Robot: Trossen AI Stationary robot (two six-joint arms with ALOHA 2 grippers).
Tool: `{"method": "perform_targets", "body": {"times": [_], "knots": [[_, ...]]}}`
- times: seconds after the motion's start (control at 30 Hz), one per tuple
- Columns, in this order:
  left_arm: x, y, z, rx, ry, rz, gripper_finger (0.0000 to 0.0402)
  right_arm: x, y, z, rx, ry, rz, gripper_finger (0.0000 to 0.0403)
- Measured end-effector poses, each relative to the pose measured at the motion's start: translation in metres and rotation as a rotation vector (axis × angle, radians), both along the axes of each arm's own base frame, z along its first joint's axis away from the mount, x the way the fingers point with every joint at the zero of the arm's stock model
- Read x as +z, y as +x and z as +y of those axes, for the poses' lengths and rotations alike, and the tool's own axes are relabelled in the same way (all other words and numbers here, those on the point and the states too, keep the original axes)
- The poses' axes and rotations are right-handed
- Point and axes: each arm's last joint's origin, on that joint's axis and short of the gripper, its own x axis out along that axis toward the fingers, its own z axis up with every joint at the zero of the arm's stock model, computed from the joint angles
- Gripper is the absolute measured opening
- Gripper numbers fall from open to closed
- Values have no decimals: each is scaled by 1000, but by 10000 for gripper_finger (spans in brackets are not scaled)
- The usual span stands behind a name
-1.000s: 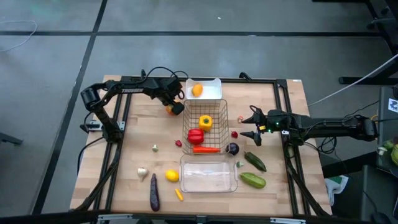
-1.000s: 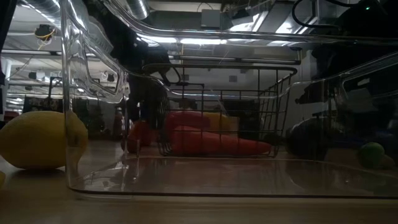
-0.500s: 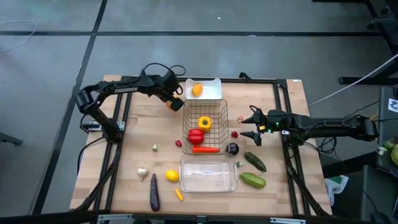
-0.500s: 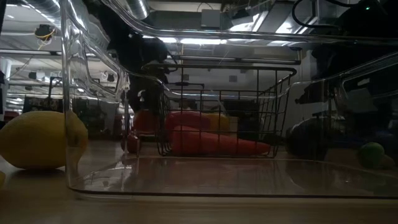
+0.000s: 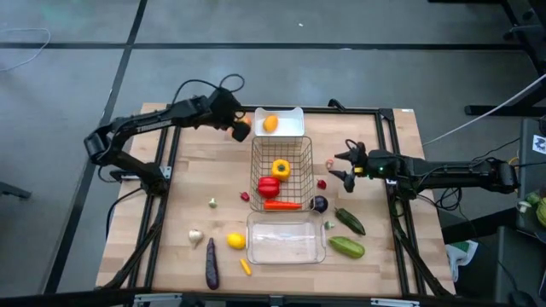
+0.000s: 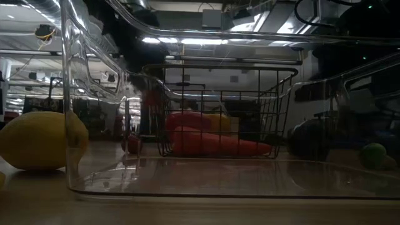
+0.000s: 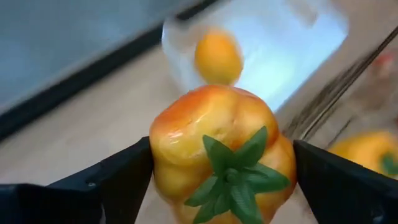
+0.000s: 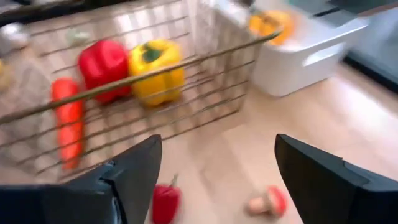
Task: Sort produce into baskets
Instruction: Put the yellow tomato into the white bin
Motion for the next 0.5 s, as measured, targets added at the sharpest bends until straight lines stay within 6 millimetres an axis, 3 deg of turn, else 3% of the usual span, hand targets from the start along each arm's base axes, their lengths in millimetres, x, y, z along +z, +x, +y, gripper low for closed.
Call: {"method": "perform_targets", "body": {"times": [0.23, 0.5], "knots": [[18, 18, 13, 14, 150, -244, 356, 9, 3, -3, -87, -49, -91, 310], [-3, 45, 24, 15, 173, -313, 356, 11, 3, -3, -91, -53, -111, 310]]}}
